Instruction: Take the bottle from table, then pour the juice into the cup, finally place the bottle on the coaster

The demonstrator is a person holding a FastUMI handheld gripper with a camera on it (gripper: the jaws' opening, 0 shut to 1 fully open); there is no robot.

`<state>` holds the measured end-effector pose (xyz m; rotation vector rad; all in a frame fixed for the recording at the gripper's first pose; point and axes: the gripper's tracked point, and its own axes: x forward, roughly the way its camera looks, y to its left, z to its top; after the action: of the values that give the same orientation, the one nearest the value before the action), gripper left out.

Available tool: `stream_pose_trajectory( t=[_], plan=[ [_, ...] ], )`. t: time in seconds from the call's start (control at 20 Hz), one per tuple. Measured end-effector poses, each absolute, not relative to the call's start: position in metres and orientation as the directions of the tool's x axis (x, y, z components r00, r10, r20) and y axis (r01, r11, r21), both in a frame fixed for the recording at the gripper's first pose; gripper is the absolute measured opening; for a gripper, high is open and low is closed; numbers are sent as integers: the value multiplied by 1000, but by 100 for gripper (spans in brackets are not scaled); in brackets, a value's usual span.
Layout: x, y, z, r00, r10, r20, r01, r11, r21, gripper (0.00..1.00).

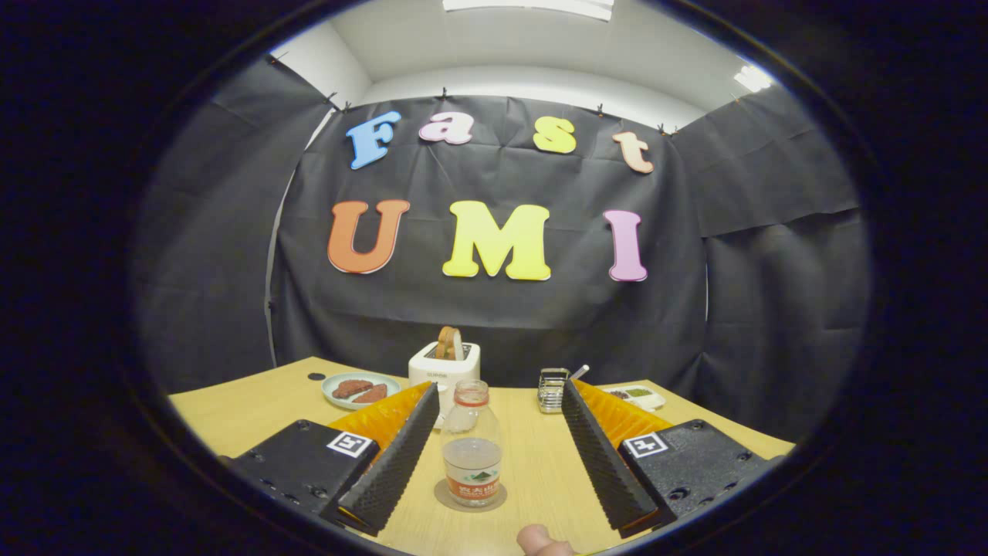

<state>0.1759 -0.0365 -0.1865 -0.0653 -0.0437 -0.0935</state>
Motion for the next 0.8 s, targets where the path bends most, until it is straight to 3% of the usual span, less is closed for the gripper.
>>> stream_pose_trajectory(
  t=[0.4,0.8],
  plan=[
    [116,-38,-174,998,-61,-34,61,998,7,100],
    [53,-33,-133,999,-43,17,44,999,-26,100]
  ],
)
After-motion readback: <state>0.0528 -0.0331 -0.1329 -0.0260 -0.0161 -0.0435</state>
